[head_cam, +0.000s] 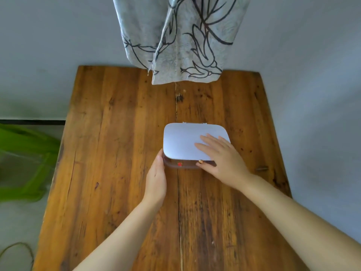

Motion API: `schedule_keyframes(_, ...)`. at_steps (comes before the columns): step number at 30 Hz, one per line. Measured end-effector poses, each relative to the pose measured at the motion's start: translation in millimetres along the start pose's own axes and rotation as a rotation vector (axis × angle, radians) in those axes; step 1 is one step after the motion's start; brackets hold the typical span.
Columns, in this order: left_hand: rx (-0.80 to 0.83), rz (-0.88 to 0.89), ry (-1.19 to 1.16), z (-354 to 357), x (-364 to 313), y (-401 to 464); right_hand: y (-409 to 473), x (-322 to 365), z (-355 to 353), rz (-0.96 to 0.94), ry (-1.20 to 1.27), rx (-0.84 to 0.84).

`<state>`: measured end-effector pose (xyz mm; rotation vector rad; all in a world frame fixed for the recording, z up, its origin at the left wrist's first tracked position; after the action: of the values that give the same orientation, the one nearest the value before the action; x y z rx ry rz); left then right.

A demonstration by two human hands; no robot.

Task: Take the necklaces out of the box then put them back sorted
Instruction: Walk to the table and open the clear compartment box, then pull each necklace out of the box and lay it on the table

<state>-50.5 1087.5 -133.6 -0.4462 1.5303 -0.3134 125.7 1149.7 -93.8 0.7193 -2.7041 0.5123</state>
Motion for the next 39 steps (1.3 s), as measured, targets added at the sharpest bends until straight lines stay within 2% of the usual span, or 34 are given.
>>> schedule_keyframes(4, -0.049, -0.009, 0.14, 0, -1, 0, 16, -10, -65, 0.043, 0.377, 0.022)
schedule_keyframes(7, -0.084, 0.009, 0.176, 3, 2, 1, 45, -27, -89, 0.119, 0.613, -0.083)
schedule_keyframes(12, -0.132, 0.003, 0.141, 7, 4, 1, 98, -66, -74, 0.337, 0.933, -0.337)
schedule_keyframes(19, -0.144, 0.007, 0.147, 6, 4, 1, 116, -96, -14, 0.584, 1.115, -0.123)
schedule_keyframes(20, -0.147, 0.006, 0.142, 7, 4, 1, 114, -95, -15, 0.605, 1.067, -0.097)
schedule_keyframes(22, -0.147, 0.002, 0.123, 7, 4, 2, 106, -86, -25, 0.61, 0.754, -0.157)
schedule_keyframes(24, -0.14, -0.004, 0.102, 8, 3, 1, 96, -57, -43, 0.403, 0.468, -0.352)
schedule_keyframes(25, -0.137, -0.004, 0.094, 7, 3, 1, 93, -35, -48, 0.261, 0.419, -0.357)
schedule_keyframes(26, -0.135, -0.002, 0.089, 7, 3, 2, 92, -13, -47, 0.137, 0.412, -0.254)
schedule_keyframes(27, -0.13, -0.002, 0.085, 6, 3, 2, 92, 9, -40, 0.054, 0.402, -0.077)
schedule_keyframes(29, -0.115, -0.007, 0.069, 6, 3, 2, 96, 36, -13, -0.004, 0.297, 0.236)
schedule_keyframes(30, -0.108, -0.011, 0.059, 5, 3, 2, 101, 41, -3, -0.011, 0.195, 0.294)
schedule_keyframes(33, -0.101, -0.015, 0.039, 4, 3, 2, 114, 45, 12, 0.005, -0.043, 0.297)
schedule_keyframes(39, -0.098, -0.011, 0.043, 4, 5, 1, 121, 45, 25, 0.057, -0.115, 0.272)
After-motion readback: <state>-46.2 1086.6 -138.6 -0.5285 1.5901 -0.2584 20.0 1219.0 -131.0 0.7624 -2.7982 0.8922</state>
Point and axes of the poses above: each hand's wrist, its own y-axis towards the middle knuckle, its own z-axis out of the palm, x = y × z, the point moved 3 cm from there along y, towards the middle knuckle, and after that the axes turned 7 degrees about x, right-handed, at the moved point
